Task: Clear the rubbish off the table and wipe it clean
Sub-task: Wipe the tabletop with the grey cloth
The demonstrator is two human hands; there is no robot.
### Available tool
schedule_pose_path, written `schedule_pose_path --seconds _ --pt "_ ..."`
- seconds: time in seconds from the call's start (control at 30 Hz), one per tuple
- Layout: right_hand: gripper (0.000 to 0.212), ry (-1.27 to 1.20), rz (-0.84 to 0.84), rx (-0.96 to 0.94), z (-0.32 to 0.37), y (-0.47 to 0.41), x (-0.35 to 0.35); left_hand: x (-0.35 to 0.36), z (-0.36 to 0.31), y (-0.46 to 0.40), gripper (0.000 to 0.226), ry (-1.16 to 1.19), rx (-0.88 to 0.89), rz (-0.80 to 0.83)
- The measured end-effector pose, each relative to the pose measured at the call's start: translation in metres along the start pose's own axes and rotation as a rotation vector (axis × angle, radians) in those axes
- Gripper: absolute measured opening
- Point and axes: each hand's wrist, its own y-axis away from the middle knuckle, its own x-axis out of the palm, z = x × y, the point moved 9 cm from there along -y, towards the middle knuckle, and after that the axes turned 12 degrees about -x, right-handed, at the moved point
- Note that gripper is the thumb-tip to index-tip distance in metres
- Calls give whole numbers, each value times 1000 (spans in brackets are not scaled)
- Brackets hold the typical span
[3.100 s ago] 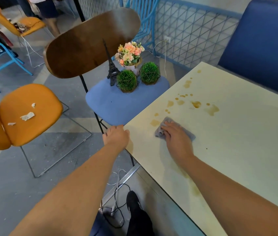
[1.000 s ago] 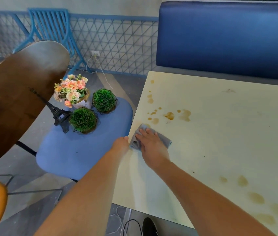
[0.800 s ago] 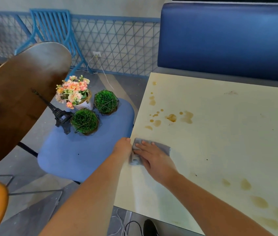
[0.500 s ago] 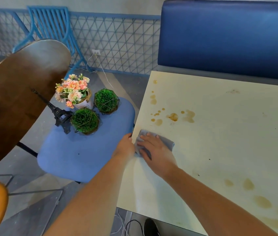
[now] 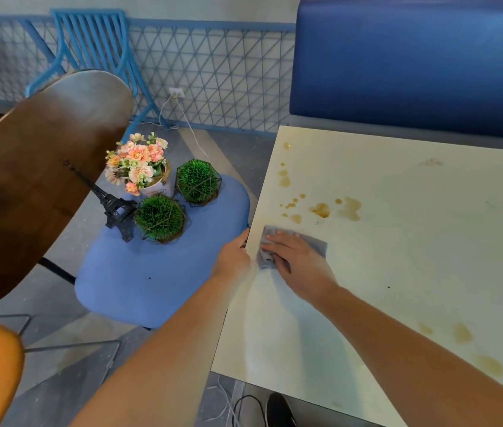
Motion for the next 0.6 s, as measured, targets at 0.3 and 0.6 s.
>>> schedule_pose_path --seconds 0.3,0.6 --pt "44 10 9 40 9 14 -3 5 -3 -23 28 -307 -192 -58" --pt "32 20 -79 187 -27 23 -30 27 -18 -20 53 -264 -421 -106"
